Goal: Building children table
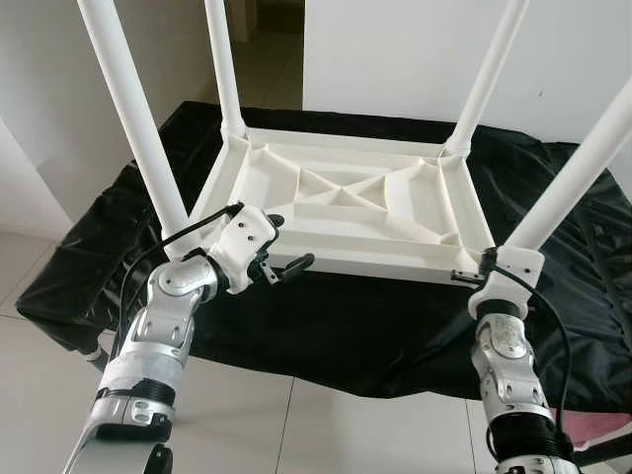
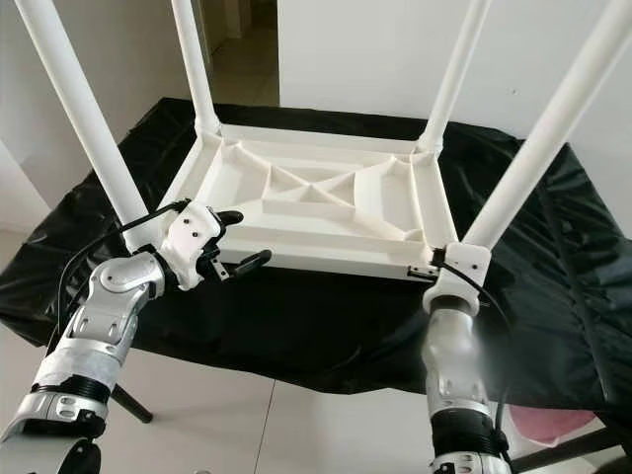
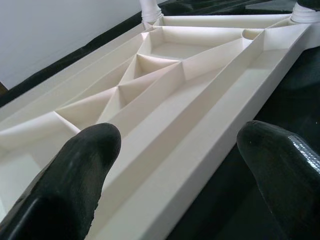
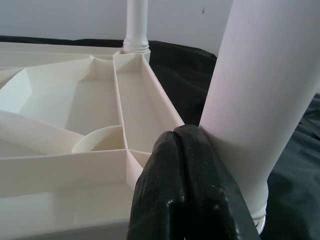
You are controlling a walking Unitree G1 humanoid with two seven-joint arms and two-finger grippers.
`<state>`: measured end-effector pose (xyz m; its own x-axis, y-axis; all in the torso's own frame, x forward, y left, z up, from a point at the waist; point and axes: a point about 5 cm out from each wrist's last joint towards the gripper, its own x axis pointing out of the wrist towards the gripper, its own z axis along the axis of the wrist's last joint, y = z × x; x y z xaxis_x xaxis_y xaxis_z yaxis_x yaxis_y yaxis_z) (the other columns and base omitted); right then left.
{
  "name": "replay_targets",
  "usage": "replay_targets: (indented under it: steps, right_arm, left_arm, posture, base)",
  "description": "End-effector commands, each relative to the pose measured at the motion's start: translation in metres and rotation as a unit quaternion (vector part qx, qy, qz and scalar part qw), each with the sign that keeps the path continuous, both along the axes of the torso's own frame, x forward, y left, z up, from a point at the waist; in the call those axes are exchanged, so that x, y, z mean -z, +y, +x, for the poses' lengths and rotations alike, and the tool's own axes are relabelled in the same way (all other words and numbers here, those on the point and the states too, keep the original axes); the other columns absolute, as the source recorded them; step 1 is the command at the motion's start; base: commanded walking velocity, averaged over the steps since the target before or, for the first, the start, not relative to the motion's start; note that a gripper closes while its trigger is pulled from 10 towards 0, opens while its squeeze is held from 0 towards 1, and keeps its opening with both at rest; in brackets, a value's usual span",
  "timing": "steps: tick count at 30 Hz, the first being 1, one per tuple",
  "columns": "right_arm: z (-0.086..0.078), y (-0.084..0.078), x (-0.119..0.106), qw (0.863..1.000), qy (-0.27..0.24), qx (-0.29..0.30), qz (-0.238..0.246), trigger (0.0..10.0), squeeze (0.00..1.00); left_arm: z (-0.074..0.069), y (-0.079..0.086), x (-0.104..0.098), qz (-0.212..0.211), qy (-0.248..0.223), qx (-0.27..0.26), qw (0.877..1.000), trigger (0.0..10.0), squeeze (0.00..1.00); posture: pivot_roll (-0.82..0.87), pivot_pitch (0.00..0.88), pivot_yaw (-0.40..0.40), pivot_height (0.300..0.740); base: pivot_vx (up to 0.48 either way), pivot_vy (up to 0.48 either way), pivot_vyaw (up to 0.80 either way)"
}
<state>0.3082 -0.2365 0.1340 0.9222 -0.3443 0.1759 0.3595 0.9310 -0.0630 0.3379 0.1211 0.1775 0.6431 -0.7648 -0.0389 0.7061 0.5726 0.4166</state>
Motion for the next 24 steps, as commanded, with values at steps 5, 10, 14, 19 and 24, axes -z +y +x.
replay_targets:
  steps: [5, 10, 14, 19, 24]
  right_arm:
    - [0.001, 0.025, 0.001, 0.997, -0.018, -0.075, 0.031, 10.0, 0.0]
    - [0.003, 0.042, -0.002, 0.995, -0.026, -0.093, 0.034, 10.0, 0.0]
    - [0.005, 0.048, -0.007, 0.993, -0.039, -0.106, 0.043, 10.0, 0.0]
    - [0.005, 0.054, -0.015, 0.99, -0.051, -0.123, 0.044, 10.0, 0.0]
    - [0.006, 0.058, -0.02, 0.989, -0.057, -0.13, 0.043, 10.0, 0.0]
  left_arm:
    - [0.009, -0.002, 0.003, -0.021, -0.013, -0.067, 0.997, 10.0, 0.0]
    - [0.011, -0.012, 0.01, -0.011, 0.002, -0.054, 0.998, 10.0, 0.0]
    - [0.013, -0.018, 0.018, -0.004, 0.019, -0.059, 0.998, 10.0, 0.0]
    - [0.016, -0.028, 0.028, -0.003, 0.05, -0.064, 0.997, 10.0, 0.0]
    - [0.025, -0.032, 0.034, 0.004, 0.072, -0.101, 0.992, 10.0, 0.0]
  posture:
    - [-0.04, 0.07, 0.039, 0.74]
    - [-0.04, 0.072, 0.041, 0.74]
    - [-0.04, 0.072, 0.042, 0.74]
    - [-0.05, 0.075, 0.041, 0.74]
    - [-0.05, 0.077, 0.039, 0.74]
  base:
    - [0.0, 0.0, 0.0]
    - [0.0, 0.0, 0.0]
    - [0.0, 0.0, 0.0]
    - [0.0, 0.0, 0.0]
    - [0.0, 0.0, 0.0]
